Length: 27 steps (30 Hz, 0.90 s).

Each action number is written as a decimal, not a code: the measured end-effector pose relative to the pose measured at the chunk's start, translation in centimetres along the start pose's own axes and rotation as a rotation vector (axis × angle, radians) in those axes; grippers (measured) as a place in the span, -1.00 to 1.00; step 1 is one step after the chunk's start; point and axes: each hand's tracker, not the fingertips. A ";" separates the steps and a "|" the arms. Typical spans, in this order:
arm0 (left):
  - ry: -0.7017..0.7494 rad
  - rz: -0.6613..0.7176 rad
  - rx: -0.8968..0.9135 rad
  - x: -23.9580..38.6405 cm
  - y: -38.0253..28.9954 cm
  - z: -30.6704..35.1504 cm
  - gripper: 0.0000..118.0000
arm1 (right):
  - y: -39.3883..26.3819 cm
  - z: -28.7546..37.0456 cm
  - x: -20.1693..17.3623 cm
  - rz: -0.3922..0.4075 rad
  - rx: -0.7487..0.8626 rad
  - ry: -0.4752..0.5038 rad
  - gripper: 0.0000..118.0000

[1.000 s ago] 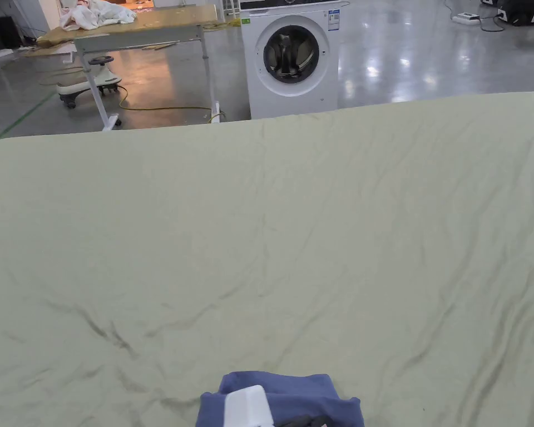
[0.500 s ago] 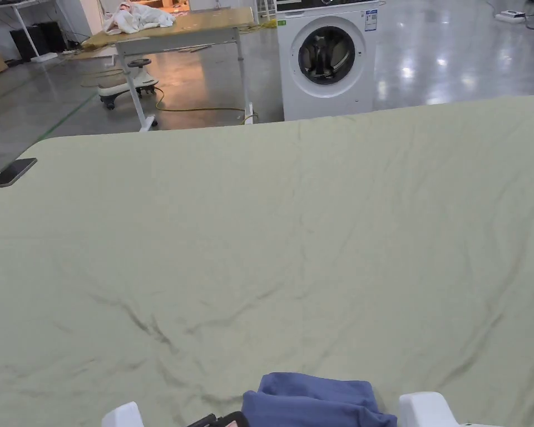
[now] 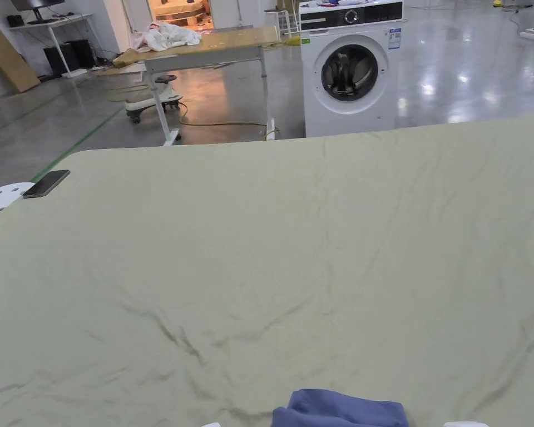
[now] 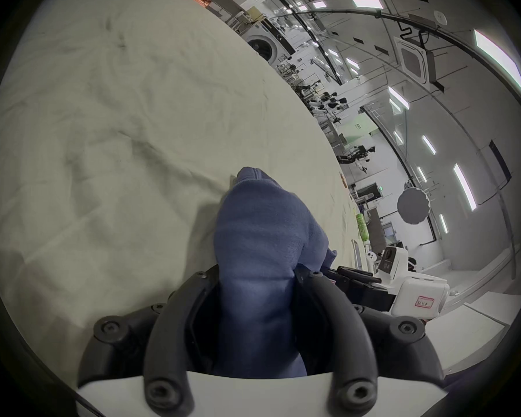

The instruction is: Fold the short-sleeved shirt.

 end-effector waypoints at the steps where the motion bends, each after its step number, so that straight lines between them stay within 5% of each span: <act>1: -0.010 0.011 0.001 0.0 0.2 0.2 -0.37 | 0.0 0.3 0.1 -0.002 0.007 0.003 -1.00; 6: -0.078 -0.003 0.124 -1.0 2.5 6.3 -0.43 | 0.0 3.4 2.4 -0.217 0.098 0.225 -1.00; 11: 0.174 -0.026 0.277 -5.0 7.8 19.2 -0.43 | -0.6 6.7 3.5 -0.138 0.171 0.108 -1.00; 13: 0.305 -0.022 0.295 -8.2 10.7 24.3 -0.43 | -1.2 7.6 4.4 -0.165 0.176 0.125 -1.00; 15: 0.440 -0.054 0.283 -10.1 12.9 27.3 -0.43 | -2.0 7.8 5.8 -0.273 0.162 0.204 -1.00; 18: 0.548 -0.006 0.259 -12.2 14.9 29.2 -0.40 | -3.0 8.3 6.8 -0.284 0.168 0.145 -1.00; 21: 0.610 -0.006 0.271 -13.8 16.0 29.8 -0.03 | -3.5 8.9 7.3 -0.283 0.170 0.087 -1.00; 25: 0.860 -0.205 0.291 -7.8 15.6 29.2 0.19 | -3.3 10.1 7.9 -0.305 0.207 0.080 -1.00; 27: 0.870 -0.336 0.363 -4.1 15.0 29.4 0.21 | -2.5 11.0 8.0 -0.270 0.252 0.022 -1.00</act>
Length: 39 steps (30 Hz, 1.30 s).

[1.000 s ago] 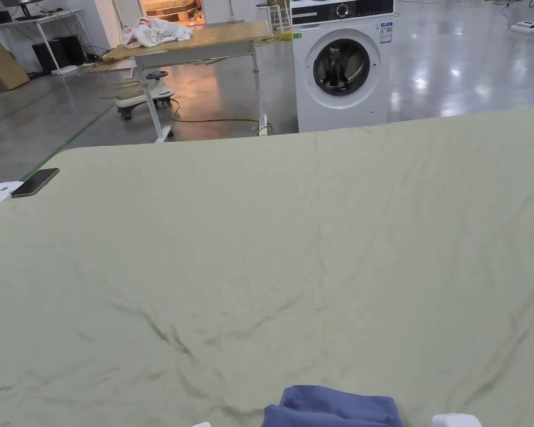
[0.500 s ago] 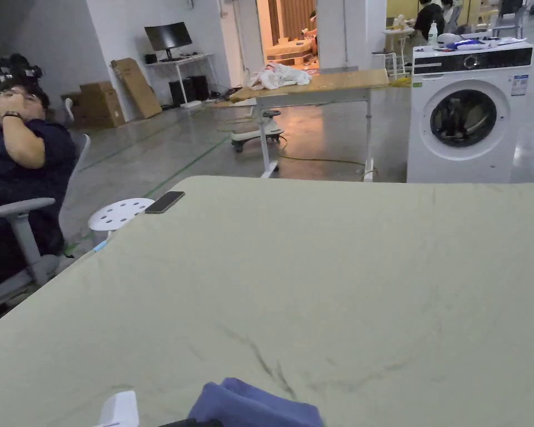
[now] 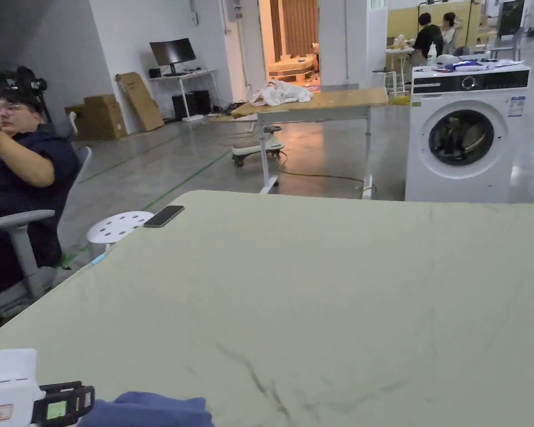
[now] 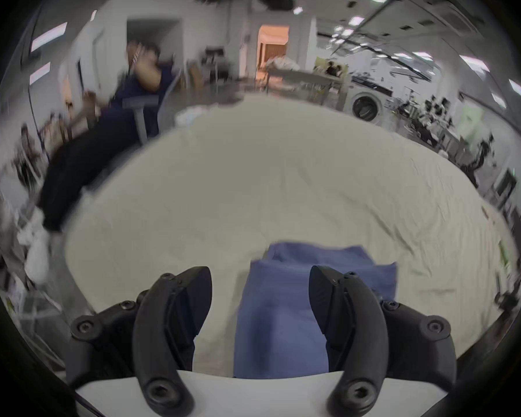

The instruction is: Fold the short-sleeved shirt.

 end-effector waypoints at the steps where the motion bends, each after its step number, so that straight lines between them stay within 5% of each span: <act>1: -0.012 -0.013 0.052 1.8 0.2 2.1 0.21 | 0.5 0.4 -0.2 0.026 0.027 -0.015 -1.00; 13: -0.170 -0.141 0.607 18.4 -3.1 16.3 0.12 | 4.9 5.9 -7.6 0.408 0.460 -0.088 -1.00; 16: -0.211 -0.189 0.689 21.9 -4.6 18.0 -0.15 | 4.8 7.0 -9.6 0.476 0.528 -0.102 -1.00; 18: -0.254 -0.194 0.719 22.8 -5.5 18.4 -0.58 | 4.3 7.7 -10.6 0.509 0.574 -0.116 -1.00; 23: -0.229 -0.233 0.756 25.1 -7.4 20.0 -1.00 | 3.2 9.0 -11.4 0.559 0.654 -0.138 -1.00; 26: -0.137 -0.237 0.832 24.5 -10.0 20.2 -1.00 | 2.7 9.5 -11.6 0.593 0.677 -0.195 -1.00; 39: -0.186 -0.186 0.763 24.9 -8.8 20.8 -1.00 | 2.6 9.8 -10.7 0.541 0.719 -0.148 -1.00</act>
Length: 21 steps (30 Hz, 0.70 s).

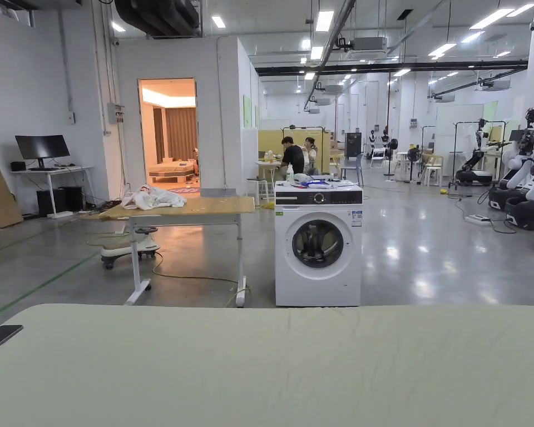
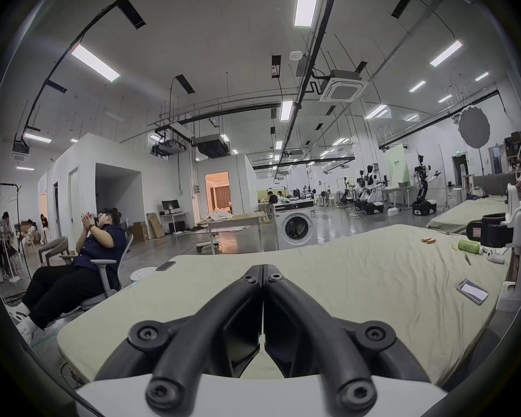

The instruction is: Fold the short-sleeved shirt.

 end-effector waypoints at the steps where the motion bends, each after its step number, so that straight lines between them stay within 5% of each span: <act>1: -0.001 0.001 -0.004 0.0 0.0 -0.1 -1.00 | 0.1 0.0 0.1 -0.006 -0.001 0.004 -1.00; 7: -0.002 0.016 -0.020 0.5 1.0 -0.5 -0.90 | 0.3 -0.2 0.1 -0.013 0.006 0.008 -1.00; 9: -0.003 0.023 -0.022 0.5 1.2 -0.7 -0.60 | 0.5 -0.3 0.0 -0.013 0.012 0.015 -0.62; 11: -0.012 0.030 -0.022 0.3 1.4 -0.8 -0.13 | 0.6 -0.3 0.0 -0.015 0.018 0.026 0.14; 13: -0.024 0.036 -0.016 0.3 1.6 -0.9 0.19 | 0.8 -0.4 0.0 -0.022 0.024 0.034 0.51; 21: -0.004 0.035 -0.004 0.7 1.8 -1.1 0.93 | 1.4 -0.1 -0.3 -0.005 0.064 0.023 0.93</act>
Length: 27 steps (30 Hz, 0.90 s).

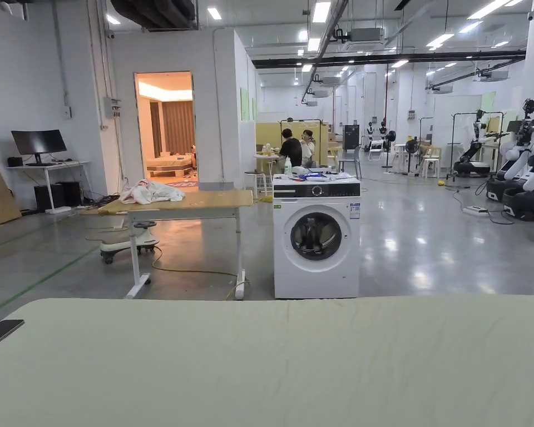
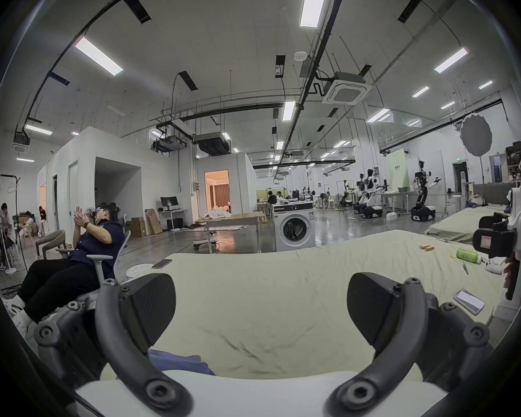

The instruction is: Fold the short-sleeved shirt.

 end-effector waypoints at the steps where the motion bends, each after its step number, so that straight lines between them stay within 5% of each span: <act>1: -0.001 0.004 0.006 0.0 0.1 0.1 0.94 | 0.0 0.0 0.0 0.004 0.000 0.000 0.99; 27: -0.004 0.032 -0.049 -0.2 -0.4 -0.2 0.94 | 0.8 -0.6 -0.7 -0.008 -0.048 -0.045 1.00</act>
